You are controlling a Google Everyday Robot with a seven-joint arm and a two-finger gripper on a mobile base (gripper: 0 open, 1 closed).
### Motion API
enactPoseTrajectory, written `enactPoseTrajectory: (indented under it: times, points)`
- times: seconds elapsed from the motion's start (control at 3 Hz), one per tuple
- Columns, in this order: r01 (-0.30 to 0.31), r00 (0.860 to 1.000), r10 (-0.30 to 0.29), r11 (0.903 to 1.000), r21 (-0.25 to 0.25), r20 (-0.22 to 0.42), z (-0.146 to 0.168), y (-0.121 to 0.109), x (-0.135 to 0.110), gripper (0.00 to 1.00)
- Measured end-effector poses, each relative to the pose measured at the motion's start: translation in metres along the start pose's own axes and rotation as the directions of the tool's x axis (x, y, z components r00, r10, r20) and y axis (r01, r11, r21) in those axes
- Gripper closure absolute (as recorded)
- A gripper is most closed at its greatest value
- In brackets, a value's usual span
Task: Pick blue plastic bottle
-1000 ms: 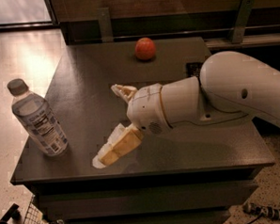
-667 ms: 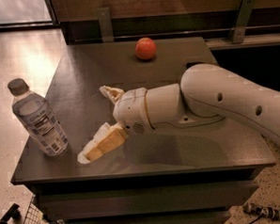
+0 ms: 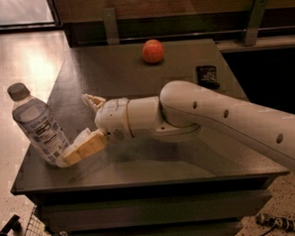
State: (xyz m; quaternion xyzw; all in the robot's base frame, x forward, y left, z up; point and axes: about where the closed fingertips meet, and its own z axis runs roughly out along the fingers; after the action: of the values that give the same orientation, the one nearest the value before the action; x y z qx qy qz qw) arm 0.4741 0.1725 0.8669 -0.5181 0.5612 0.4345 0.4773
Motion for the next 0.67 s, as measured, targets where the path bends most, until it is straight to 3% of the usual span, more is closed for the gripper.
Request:
enactPoseTrajectory:
  times: [0.33,0.67]
  points:
    - [0.016,0.999,-0.015,0.9992,-0.037,0.029,0.022,0.003,-0.01,0.15]
    - [0.041,0.998,-0.038,0.9962,-0.077,0.04,0.043,0.009,-0.02,0.4]
